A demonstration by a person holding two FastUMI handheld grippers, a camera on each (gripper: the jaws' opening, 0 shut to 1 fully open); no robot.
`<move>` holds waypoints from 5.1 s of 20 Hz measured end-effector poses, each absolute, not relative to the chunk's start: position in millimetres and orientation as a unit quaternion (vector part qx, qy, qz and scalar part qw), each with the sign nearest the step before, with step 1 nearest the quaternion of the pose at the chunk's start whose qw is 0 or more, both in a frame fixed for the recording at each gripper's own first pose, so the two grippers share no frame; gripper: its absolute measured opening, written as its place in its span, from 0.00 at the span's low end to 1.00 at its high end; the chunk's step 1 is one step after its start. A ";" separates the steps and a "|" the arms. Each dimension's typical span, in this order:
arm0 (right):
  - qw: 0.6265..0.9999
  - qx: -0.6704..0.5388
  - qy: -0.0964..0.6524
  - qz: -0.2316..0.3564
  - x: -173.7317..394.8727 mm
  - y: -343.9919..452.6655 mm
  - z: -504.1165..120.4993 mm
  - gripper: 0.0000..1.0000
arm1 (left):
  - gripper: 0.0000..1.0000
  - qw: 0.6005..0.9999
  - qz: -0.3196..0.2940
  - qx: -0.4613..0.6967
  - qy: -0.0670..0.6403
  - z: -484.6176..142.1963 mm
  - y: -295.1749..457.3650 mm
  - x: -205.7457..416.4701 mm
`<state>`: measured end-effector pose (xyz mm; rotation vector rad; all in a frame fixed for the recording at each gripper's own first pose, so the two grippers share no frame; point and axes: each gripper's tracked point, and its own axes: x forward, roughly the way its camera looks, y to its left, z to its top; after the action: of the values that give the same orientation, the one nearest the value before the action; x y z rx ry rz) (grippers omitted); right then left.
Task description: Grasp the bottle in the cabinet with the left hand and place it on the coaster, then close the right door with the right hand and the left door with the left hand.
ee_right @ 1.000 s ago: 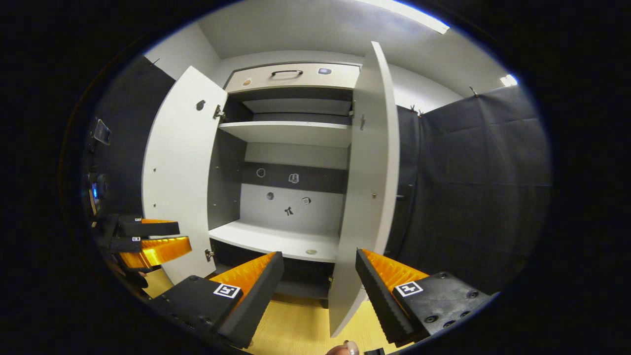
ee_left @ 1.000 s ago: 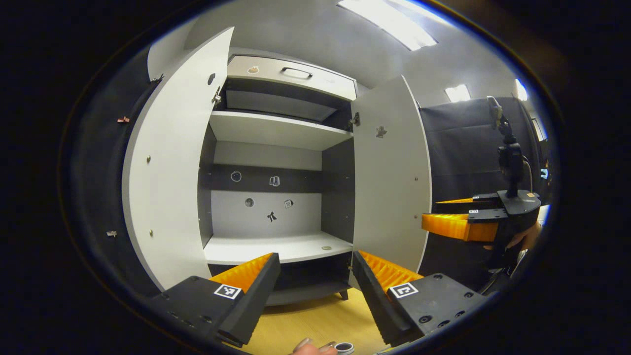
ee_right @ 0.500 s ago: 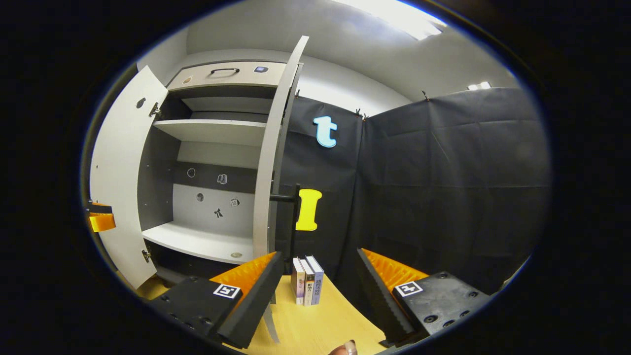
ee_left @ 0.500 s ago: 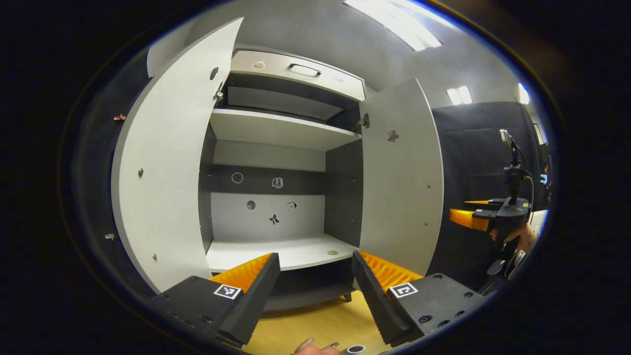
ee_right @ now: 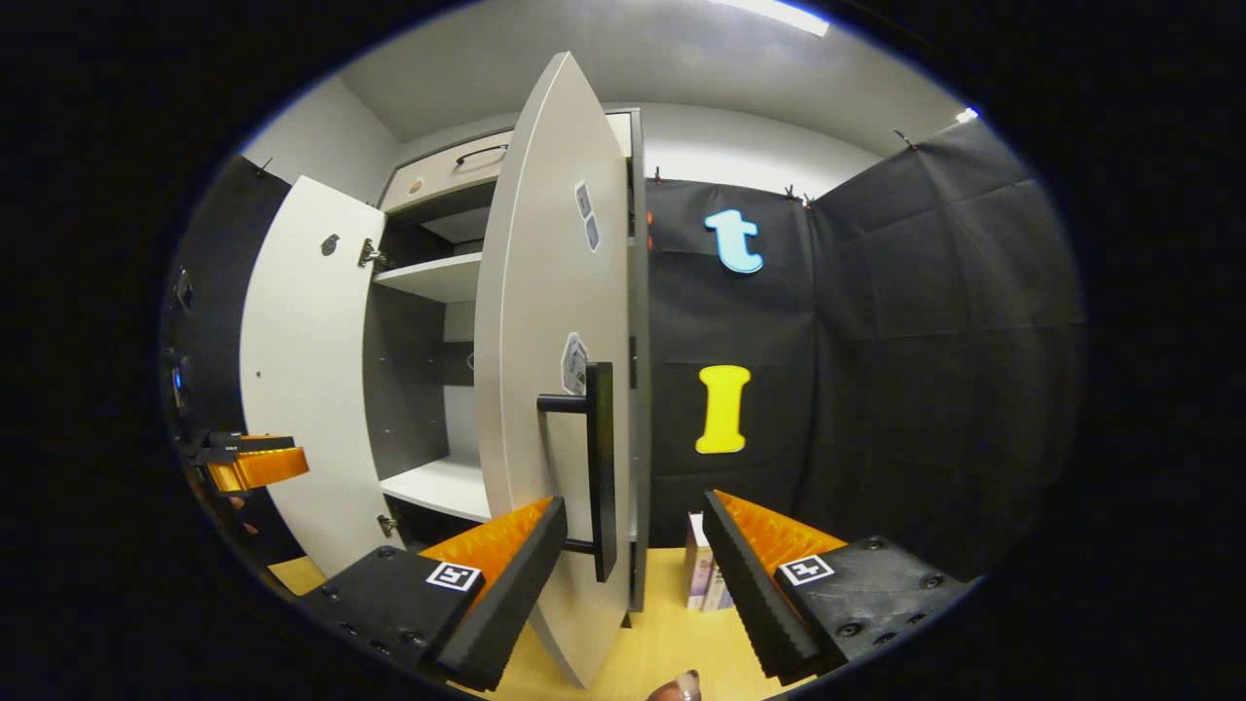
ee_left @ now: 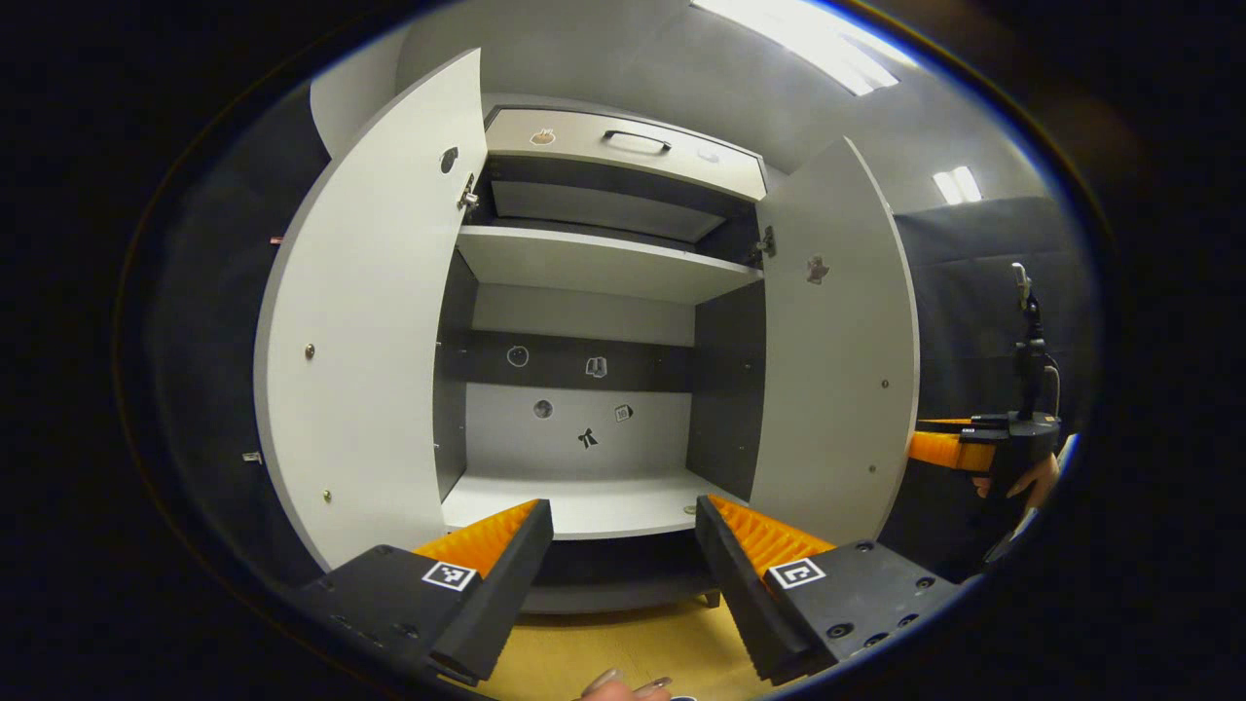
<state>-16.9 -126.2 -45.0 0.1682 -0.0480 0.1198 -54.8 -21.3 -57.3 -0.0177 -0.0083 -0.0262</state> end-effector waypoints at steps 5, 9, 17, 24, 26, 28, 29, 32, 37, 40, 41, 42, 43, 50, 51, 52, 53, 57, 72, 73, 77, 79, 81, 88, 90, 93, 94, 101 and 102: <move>0.990 0.083 -0.022 0.115 10.7 -79.8 -40.4 0.94 | 0.93 0.999 0.038 -0.009 0.001 -60.6 1.4 -76.0; 0.982 0.106 -0.017 0.152 29.5 -30.3 -37.0 0.96 | 0.93 0.996 0.094 0.005 -0.002 -54.5 43.0 -96.4; 0.988 0.080 -0.021 0.133 92.2 42.0 -41.0 0.95 | 0.93 0.977 0.211 0.015 -0.020 -38.2 163.3 -168.5; 0.995 0.063 -0.026 0.076 132.5 58.3 -38.0 0.95 | 0.93 0.980 0.197 -0.001 -0.024 -41.5 181.2 -167.8; 0.995 0.066 -0.024 0.067 140.7 61.0 -36.8 0.95 | 0.93 0.983 0.181 -0.002 -0.029 -40.0 179.4 -165.6; 0.995 0.075 -0.018 0.060 144.3 63.3 -39.7 0.95 | 0.93 0.986 0.163 -0.006 -0.031 -40.2 177.8 -164.0; 0.994 0.084 -0.016 0.060 141.3 65.4 -39.4 0.95 | 0.93 0.986 0.161 -0.005 -0.032 -39.2 179.9 -164.3; 0.996 0.076 -0.018 0.049 130.8 60.8 -37.9 0.96 | 0.93 0.989 0.144 -0.018 -0.033 -39.4 176.5 -159.4; 0.997 0.060 -0.002 0.051 96.9 55.1 -45.1 0.97 | 0.94 0.992 0.111 -0.050 -0.030 -41.9 161.2 -154.1; 0.997 0.056 -0.007 0.045 84.2 45.8 -44.2 0.98 | 0.94 0.996 0.082 -0.040 -0.023 -42.5 145.1 -142.8; 0.997 0.063 -0.010 0.048 81.0 43.5 -42.2 0.97 | 0.94 0.996 0.076 -0.040 -0.022 -42.1 138.4 -138.9; 0.996 0.068 -0.012 0.050 78.9 39.8 -40.7 0.98 | 0.94 0.996 0.072 -0.038 -0.022 -41.8 130.6 -134.3; 0.996 0.069 -0.013 0.053 79.4 34.8 -39.3 0.97 | 0.94 0.997 0.069 -0.036 -0.023 -40.5 123.7 -127.9; 0.994 0.055 -0.017 0.091 84.4 5.4 -36.6 0.97 | 0.94 0.997 0.063 -0.029 -0.028 -42.0 64.1 -90.9; 0.994 0.047 -0.017 0.098 84.1 2.5 -37.6 0.97 | 0.94 0.997 0.061 -0.024 -0.029 -41.3 55.7 -83.4; 0.994 0.038 -0.018 0.105 84.2 -0.1 -37.9 0.97 | 0.93 0.998 0.056 -0.024 -0.029 -43.1 45.2 -75.6; 0.993 0.033 -0.019 0.111 83.3 -2.2 -37.0 0.97 | 0.93 0.998 0.050 -0.029 -0.028 -44.7 36.7 -67.3; 0.991 0.031 -0.018 0.129 80.5 -11.4 -38.5 0.97 | 0.94 0.998 0.044 -0.043 -0.023 -50.9 10.2 -50.9; 0.984 0.026 -0.036 0.171 68.5 21.9 -29.8 0.98 | 0.94 0.999 0.047 0.005 -0.014 -44.6 -11.3 -82.5; 0.984 0.026 -0.036 0.173 67.3 24.2 -29.1 0.98 | 0.94 0.999 0.048 0.004 -0.013 -44.7 -11.4 -82.7; 0.983 0.028 -0.052 0.173 60.0 27.9 -20.4 0.98 | 0.94 0.999 0.044 -0.004 -0.017 -45.2 -9.7 -83.5; 0.984 0.025 -0.056 0.167 56.2 26.2 -17.9 0.98 | 0.94 0.999 0.040 -0.007 -0.017 -44.5 -9.5 -86.0; 0.985 0.026 -0.056 0.161 51.9 23.5 -17.9 0.98 | 0.94 0.999 0.036 -0.008 -0.017 -43.7 -8.9 -85.9; 0.988 0.025 -0.049 0.141 43.3 17.0 -18.9 0.97 | 0.94 0.999 0.029 -0.016 -0.022 -41.3 -2.6 -83.7; 0.989 0.020 -0.046 0.137 41.7 15.9 -20.0 0.97 | 0.94 0.999 0.026 -0.019 -0.020 -42.1 -3.4 -83.3; 0.989 0.017 -0.044 0.137 36.9 17.8 -21.0 0.97 | 0.94 0.999 0.021 -0.021 -0.018 -42.1 -2.6 -82.7; 0.989 0.017 -0.043 0.138 36.0 18.6 -21.7 0.98 | 0.94 0.999 0.019 -0.021 -0.016 -43.2 -3.5 -82.9; 0.989 0.015 -0.045 0.141 32.3 19.9 -22.7 0.98 | 0.94 1.000 0.019 -0.012 -0.015 -42.8 -7.4 -80.1; 0.988 0.017 -0.046 0.143 31.7 20.0 -21.9 0.98 | 0.94 1.000 0.018 -0.011 -0.015 -43.0 -8.0 -80.5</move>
<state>31.7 20.0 -21.9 0.0349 -0.0932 0.2877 -80.5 -8.0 -43.0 -0.0218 -0.0308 0.0361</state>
